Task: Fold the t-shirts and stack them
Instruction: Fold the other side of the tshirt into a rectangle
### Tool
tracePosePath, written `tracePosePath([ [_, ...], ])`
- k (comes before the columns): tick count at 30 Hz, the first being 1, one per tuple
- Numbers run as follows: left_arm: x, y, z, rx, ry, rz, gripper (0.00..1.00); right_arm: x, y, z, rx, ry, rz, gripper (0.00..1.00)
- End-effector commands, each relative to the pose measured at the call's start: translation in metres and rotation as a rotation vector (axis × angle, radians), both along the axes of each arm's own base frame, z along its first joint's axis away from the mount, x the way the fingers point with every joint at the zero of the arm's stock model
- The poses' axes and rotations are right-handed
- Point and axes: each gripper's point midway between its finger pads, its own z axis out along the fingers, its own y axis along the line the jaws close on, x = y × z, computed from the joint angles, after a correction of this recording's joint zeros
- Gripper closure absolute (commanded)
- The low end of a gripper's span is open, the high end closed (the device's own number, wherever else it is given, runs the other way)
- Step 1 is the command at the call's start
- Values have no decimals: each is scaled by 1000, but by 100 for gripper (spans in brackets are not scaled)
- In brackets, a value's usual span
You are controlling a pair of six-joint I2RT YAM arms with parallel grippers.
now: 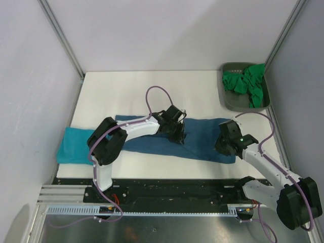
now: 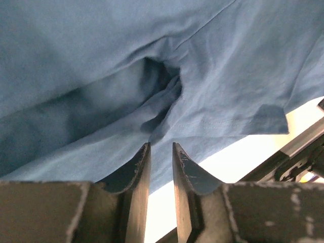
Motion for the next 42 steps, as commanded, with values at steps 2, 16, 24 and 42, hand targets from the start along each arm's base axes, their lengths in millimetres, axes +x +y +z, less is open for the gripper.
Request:
tracePosePath([
  [2, 0, 9, 35, -48, -77, -25, 69, 3, -22, 5, -5, 8, -196, 63],
  [16, 49, 51, 62, -71, -158, 52, 65, -46, -41, -16, 71, 99, -475, 48],
  [24, 90, 85, 48, -18, -171, 126, 65, -47, -37, -25, 140, 74, -512, 36],
  [42, 41, 158, -3, 211, -85, 215, 68, 12, -41, -39, 66, -28, -512, 37],
])
